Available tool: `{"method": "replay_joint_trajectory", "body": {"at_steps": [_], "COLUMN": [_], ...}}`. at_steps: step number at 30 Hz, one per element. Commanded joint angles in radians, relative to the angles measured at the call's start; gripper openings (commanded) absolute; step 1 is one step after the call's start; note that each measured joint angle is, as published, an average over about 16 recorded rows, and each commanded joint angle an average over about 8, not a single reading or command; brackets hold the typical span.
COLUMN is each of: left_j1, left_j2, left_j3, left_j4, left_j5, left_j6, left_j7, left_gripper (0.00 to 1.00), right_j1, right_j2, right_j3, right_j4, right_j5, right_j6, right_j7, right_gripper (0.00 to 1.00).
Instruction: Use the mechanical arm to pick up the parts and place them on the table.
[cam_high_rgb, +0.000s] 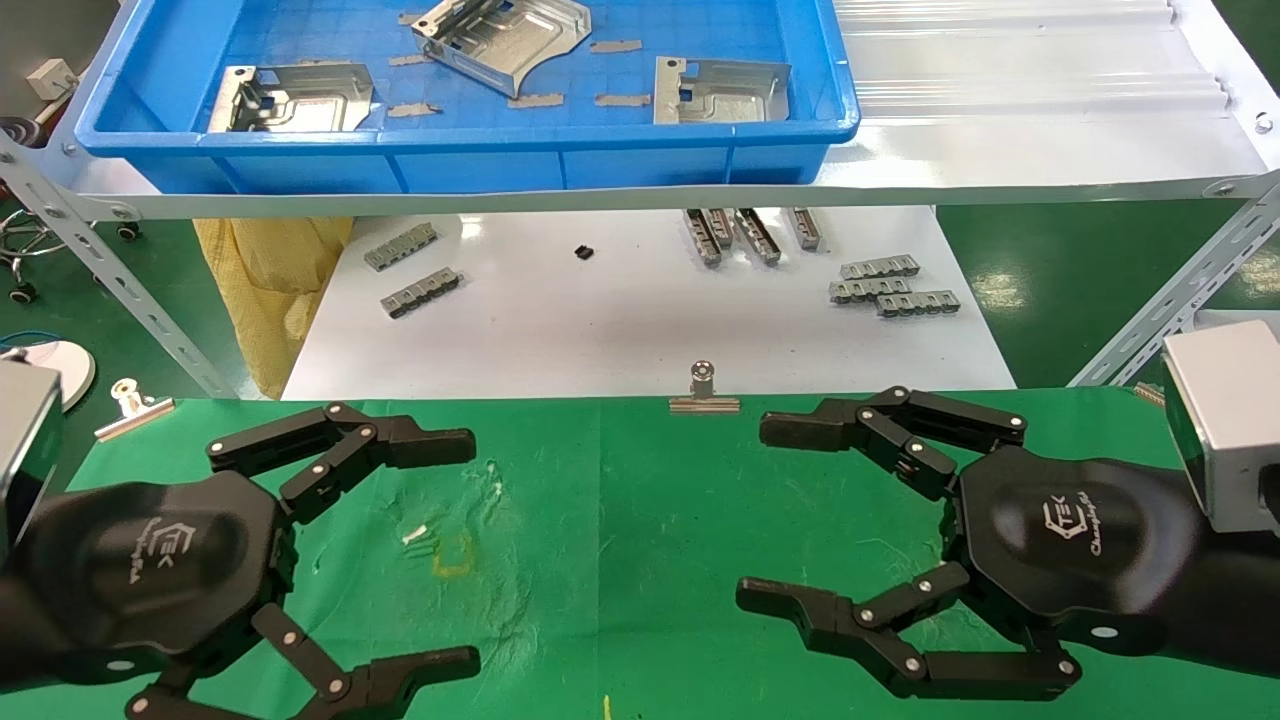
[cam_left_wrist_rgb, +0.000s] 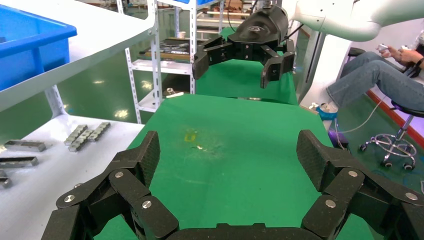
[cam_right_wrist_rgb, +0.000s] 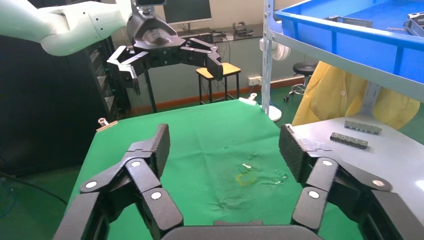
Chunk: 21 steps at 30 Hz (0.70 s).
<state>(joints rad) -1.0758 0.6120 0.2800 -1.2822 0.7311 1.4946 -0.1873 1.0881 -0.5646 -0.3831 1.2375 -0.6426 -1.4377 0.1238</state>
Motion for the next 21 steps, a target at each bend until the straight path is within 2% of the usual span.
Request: {"method": "replay_joint_trajectory", "body": {"at_steps": [1, 16, 21], "left_j1": [0.000, -0.001, -0.061], "left_j2": [0.000, 0.001, 0.019], "left_j3": [0.000, 0.000, 0.012], "left_j4": [0.000, 0.000, 0.016], "left_j5": [0.000, 0.000, 0.031], "left_j6": [0.000, 0.000, -0.011], "left_j7": [0.000, -0.001, -0.016], "left_gripper": [1.00, 1.00, 1.00], "right_j1": [0.000, 0.000, 0.000], "right_j2": [0.000, 0.000, 0.000], "right_j3": [0.000, 0.000, 0.000], "right_j4": [0.000, 0.000, 0.000], "right_j5": [0.000, 0.000, 0.000], "right_j6": [0.000, 0.000, 0.000], "right_j7": [0.000, 0.000, 0.000], "right_gripper": [0.00, 0.00, 0.00]}}
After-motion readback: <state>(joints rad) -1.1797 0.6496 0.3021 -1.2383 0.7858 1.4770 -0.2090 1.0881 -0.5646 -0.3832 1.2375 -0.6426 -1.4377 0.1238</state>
